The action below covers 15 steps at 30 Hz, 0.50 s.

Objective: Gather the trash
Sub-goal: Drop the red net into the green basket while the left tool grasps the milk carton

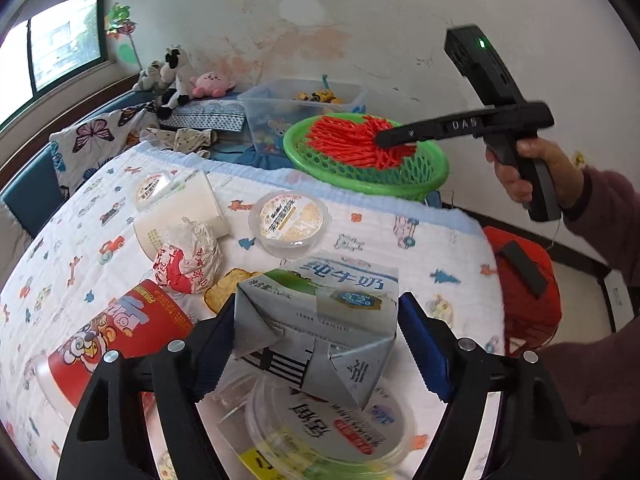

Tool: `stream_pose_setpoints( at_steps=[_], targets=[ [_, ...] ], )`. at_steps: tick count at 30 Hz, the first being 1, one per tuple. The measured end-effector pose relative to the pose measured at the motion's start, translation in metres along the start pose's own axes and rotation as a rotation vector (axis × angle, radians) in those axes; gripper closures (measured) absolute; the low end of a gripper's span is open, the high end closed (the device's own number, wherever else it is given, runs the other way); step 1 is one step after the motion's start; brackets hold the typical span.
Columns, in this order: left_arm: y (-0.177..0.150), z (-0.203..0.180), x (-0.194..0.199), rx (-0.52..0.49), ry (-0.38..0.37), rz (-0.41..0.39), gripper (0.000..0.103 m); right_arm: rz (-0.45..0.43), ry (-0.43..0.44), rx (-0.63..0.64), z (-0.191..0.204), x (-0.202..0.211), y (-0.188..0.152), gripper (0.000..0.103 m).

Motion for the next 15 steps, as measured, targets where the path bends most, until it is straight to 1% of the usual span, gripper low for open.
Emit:
stream_pose_setpoints(
  at_steps=[7, 11, 15],
  targets=[
    [0.014, -0.011, 0.011, 0.083, 0.055, -0.024, 0.031, -0.018, -0.037, -0.051, -0.028, 0.013, -0.003, 0.064],
    [0.023, -0.014, 0.015, 0.14, 0.083, -0.029, 0.031, -0.018, -0.081, -0.052, -0.044, 0.017, -0.007, 0.064],
    [0.035, -0.016, 0.019, 0.175, 0.098, -0.044, 0.031, -0.009, -0.116, -0.07, -0.063, 0.017, -0.011, 0.063]
  ],
)
Point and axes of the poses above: each gripper's, at about its wrist camera, not at the fingertips, and x roughly against the way its jaws point, z to its left, y to its top, the point moved 4 cm from there along -x, roughly the way its jaws point, and after that the axes turned 5 degrees about x, right-handed, at the moved point
